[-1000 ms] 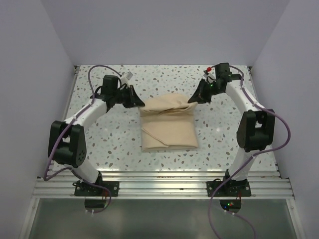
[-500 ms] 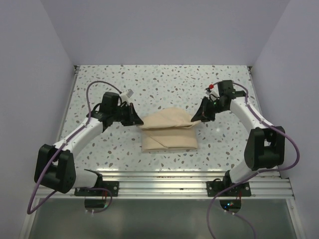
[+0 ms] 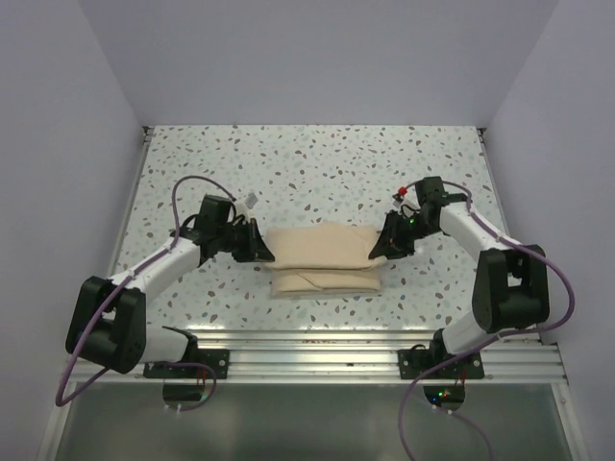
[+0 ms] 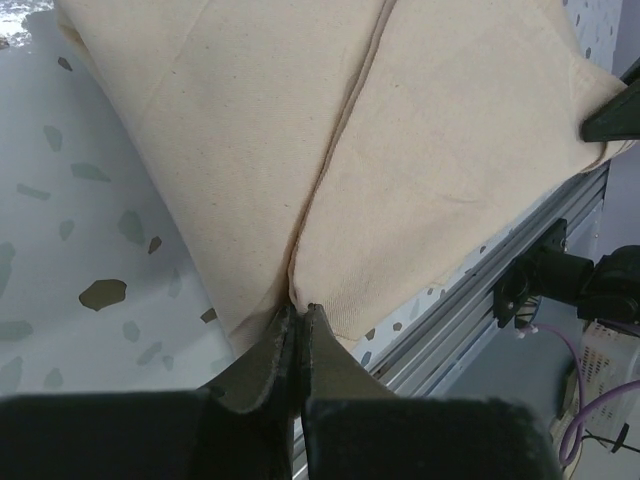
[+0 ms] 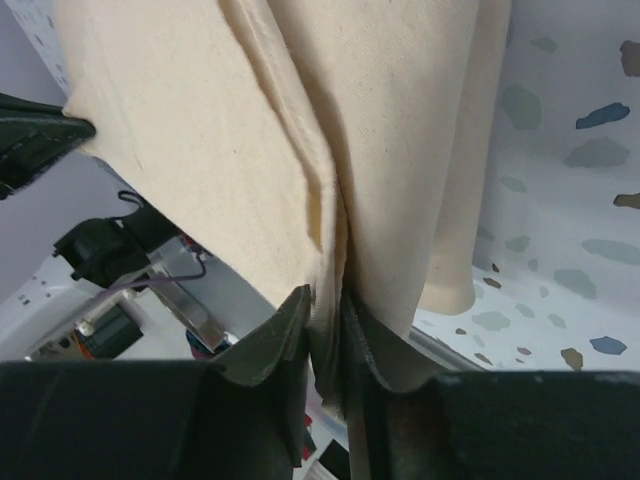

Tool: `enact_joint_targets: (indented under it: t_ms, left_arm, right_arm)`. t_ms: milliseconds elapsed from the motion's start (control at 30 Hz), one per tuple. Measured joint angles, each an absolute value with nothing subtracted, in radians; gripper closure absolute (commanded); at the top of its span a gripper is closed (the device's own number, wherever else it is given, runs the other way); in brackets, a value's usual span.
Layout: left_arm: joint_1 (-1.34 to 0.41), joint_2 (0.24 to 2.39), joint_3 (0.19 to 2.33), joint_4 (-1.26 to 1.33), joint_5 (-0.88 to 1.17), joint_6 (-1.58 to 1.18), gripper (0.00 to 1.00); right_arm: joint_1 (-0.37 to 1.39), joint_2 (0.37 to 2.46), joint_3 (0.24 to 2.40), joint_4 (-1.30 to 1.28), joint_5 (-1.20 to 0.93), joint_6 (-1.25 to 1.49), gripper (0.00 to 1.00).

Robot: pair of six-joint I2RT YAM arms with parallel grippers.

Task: Prepare the surgical pack

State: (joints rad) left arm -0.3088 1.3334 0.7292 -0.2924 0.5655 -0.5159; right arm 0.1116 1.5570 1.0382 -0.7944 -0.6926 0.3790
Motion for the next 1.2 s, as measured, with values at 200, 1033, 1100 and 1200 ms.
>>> enact_joint_targets:
  t_ms: [200, 1033, 1100, 1200]
  left_arm:
    - [-0.309, 1.333, 0.725, -0.287, 0.596, -0.501, 0.53]
    - [-0.308, 1.526, 1.008, -0.245, 0.565, -0.400, 0.46]
    - [-0.308, 1.526, 1.008, -0.244, 0.566, -0.399, 0.46]
    - [-0.308, 1.530, 1.008, -0.244, 0.569, -0.399, 0.46]
  right_arm:
    - [0.120, 1.564, 1.009, -0.797, -0.694, 0.358, 0.44]
    - [0.264, 2.095, 1.603, -0.648, -0.666, 0.315, 0.25]
    - [0.269, 2.119, 1.614, -0.654, -0.671, 0.302, 0.26]
    - [0.283, 2.139, 1.621, -0.667, -0.688, 0.287, 0.28]
